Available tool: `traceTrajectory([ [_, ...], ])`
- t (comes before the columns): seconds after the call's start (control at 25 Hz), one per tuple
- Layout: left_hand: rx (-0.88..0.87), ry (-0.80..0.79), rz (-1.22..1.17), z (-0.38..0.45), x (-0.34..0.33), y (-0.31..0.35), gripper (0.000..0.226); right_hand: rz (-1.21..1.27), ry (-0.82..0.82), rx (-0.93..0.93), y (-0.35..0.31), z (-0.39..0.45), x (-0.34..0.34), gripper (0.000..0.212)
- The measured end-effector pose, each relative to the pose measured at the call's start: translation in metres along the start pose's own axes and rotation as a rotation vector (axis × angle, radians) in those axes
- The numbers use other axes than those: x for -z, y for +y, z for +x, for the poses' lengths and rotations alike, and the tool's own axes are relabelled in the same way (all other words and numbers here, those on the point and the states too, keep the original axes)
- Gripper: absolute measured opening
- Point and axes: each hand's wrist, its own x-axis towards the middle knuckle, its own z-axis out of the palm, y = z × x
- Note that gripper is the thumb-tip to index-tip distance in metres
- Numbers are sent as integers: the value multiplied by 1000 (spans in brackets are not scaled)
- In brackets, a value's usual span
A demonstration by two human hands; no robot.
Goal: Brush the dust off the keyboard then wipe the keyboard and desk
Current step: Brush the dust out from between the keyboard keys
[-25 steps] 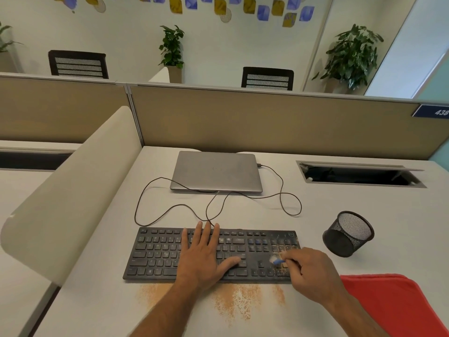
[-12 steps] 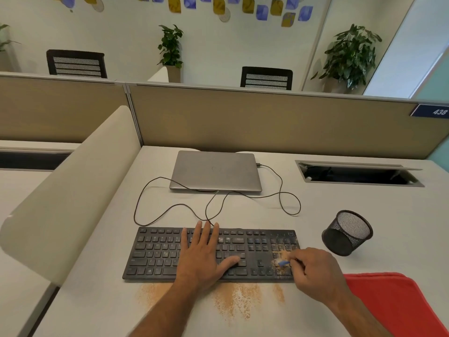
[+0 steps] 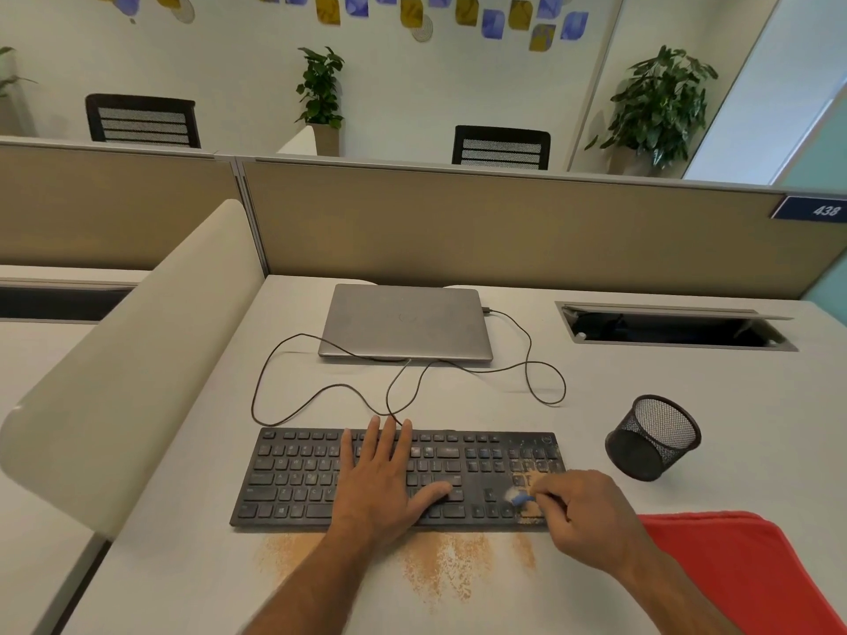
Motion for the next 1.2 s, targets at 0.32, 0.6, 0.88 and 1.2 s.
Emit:
traceTrajectory([
  [0.32, -1, -2, 9, -1, 1, 0, 111, 23, -27, -15, 4, -6, 3, 13],
  [0.6, 0, 9, 6, 1, -2, -1, 110, -5, 50, -37, 3, -17, 7, 10],
  [0.88, 1, 0, 14, 0, -1, -1, 108, 24, 45, -82, 1, -25, 14, 15],
  [1.2, 0, 3, 10, 0, -1, -1, 113, 33, 46, -70, 0, -28, 14, 13],
])
